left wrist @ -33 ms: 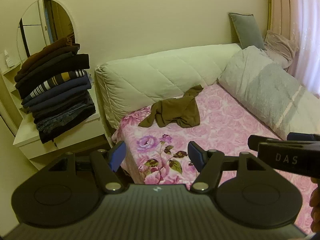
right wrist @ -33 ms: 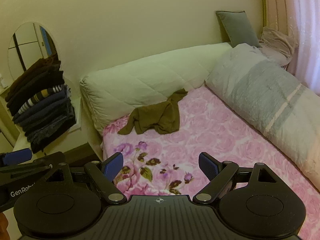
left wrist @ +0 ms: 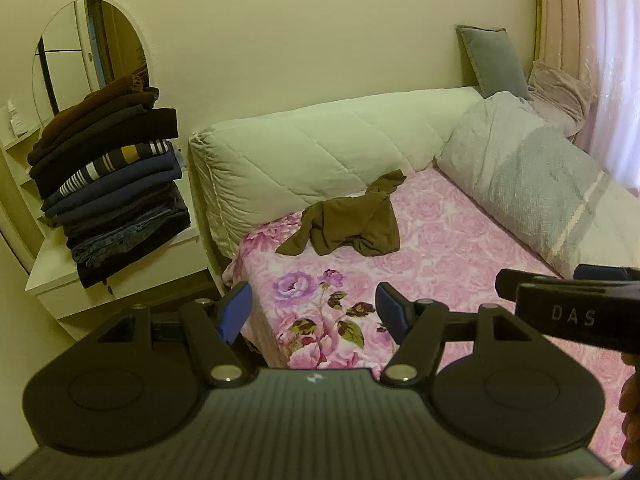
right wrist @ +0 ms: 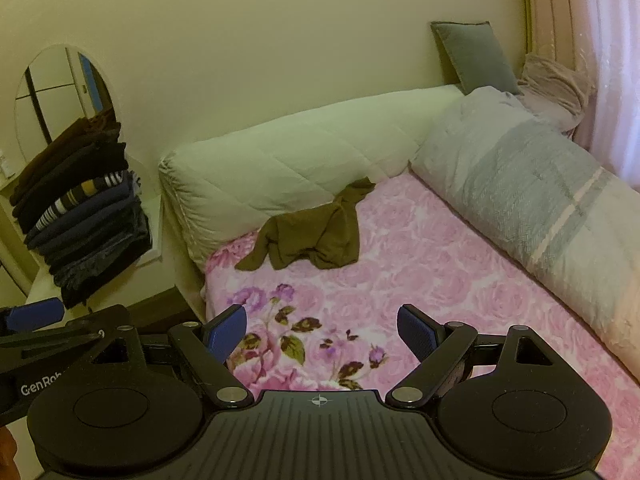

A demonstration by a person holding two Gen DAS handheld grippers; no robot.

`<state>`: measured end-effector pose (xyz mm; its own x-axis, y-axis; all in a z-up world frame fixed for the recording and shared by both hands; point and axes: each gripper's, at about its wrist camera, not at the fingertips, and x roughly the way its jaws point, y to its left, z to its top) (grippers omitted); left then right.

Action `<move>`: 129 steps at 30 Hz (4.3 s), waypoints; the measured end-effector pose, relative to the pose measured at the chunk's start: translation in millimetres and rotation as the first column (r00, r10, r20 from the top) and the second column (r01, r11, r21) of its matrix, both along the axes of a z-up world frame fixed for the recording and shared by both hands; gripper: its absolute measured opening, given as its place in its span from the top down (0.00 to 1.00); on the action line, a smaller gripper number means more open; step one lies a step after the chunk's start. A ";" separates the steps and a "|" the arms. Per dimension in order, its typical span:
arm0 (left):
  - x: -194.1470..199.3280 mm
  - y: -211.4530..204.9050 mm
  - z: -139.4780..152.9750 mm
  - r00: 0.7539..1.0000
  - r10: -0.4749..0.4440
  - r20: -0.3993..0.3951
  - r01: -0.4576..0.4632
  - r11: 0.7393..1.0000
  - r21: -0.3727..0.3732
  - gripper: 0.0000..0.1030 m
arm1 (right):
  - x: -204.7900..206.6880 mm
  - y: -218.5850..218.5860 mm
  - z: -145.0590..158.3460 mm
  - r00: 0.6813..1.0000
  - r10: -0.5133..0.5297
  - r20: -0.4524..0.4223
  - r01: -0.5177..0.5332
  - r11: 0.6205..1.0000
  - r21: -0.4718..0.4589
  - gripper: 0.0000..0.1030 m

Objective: Fold clothes
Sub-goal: 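Move both grippers toward the crumpled olive-green shirt on the bed, then grasp the olive-green shirt with the left gripper while the right gripper grasps another part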

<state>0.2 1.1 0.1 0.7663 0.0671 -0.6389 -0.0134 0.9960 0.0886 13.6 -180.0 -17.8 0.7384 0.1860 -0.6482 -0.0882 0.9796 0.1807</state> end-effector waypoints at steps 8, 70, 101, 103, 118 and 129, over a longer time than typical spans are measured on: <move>6.8 8.3 0.5 1.000 0.016 0.011 -0.015 1.000 -0.022 0.37 | 15.9 6.5 6.1 1.000 0.013 -0.003 -0.013 1.000 0.015 0.17; 204.6 22.9 -47.3 0.991 -0.031 -0.128 0.031 1.000 -0.005 0.37 | 201.6 19.6 -42.4 0.992 -0.028 -0.123 0.026 0.999 -0.024 0.17; 370.8 62.1 -116.8 0.963 -0.003 -0.270 0.004 1.000 0.004 0.37 | 362.9 58.4 -116.2 0.964 -0.027 -0.266 0.018 0.999 -0.036 0.17; 379.9 62.4 -123.3 0.960 -0.005 -0.279 0.007 1.000 0.006 0.37 | 371.1 57.4 -123.9 0.960 -0.033 -0.278 0.023 0.999 -0.037 0.17; 436.4 65.0 -194.2 0.950 -0.076 -0.302 0.065 0.997 -0.046 0.37 | 423.9 18.9 -185.4 0.949 -0.101 -0.300 0.112 0.994 0.020 0.17; 486.3 66.9 -279.3 0.945 -0.127 -0.301 0.109 0.991 -0.076 0.38 | 459.7 -22.2 -280.2 0.893 -0.136 -0.428 0.208 0.970 0.124 0.17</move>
<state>486.5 68.0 -279.2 0.5352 -0.0560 -0.8428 0.1232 0.9923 0.0122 473.3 -202.2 -298.0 0.4401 0.2095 -0.8732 0.1966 0.9263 0.3213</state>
